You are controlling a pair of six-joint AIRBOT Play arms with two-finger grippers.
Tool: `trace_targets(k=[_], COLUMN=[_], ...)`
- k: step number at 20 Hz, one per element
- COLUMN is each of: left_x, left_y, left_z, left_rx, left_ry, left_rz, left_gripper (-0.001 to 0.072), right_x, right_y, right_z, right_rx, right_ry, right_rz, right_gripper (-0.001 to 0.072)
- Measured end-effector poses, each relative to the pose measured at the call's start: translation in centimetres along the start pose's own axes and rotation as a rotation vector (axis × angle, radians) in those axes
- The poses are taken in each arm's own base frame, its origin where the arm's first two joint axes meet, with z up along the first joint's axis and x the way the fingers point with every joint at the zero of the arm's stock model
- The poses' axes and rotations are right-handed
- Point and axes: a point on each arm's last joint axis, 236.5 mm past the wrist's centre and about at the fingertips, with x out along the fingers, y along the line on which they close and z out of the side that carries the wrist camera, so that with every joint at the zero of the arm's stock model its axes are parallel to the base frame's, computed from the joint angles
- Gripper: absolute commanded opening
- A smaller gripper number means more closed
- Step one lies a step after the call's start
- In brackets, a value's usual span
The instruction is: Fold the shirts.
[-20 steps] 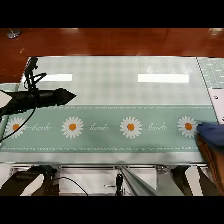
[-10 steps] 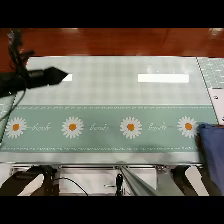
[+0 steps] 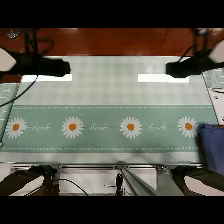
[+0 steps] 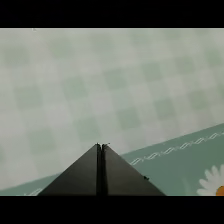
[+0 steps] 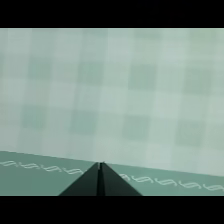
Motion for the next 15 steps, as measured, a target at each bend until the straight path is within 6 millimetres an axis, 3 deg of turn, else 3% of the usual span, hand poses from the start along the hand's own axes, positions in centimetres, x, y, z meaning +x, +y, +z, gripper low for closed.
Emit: trace_targets(k=[2, 4, 9, 15], left_x=[1.6, 2.2, 2.6, 2.6], left_y=[1.7, 2.5, 3.4, 3.6], left_z=[-2.9, -3.6, -4.6, -4.9], left_rx=[-0.032, -0.046, -0.054, -0.057], left_ry=[0.075, 0.085, 0.111, 0.123], left_rz=[0.049, 0.076, 0.107, 0.115], left_gripper=[0.0030, 0.0029, 0.0030, 0.0030], right_x=[3.3, 5.1, 6.5, 6.7], right_y=[-0.1, -0.3, -0.7, -0.8], right_z=[-2.1, -3.3, -4.3, -4.6], right_rx=[-0.002, 0.002, 0.011, 0.014], right_ry=[0.104, 0.156, 0.197, 0.205], right_rz=[-0.098, -0.156, -0.223, -0.240], right_gripper=[0.0020, 0.0020, 0.0020, 0.0020])
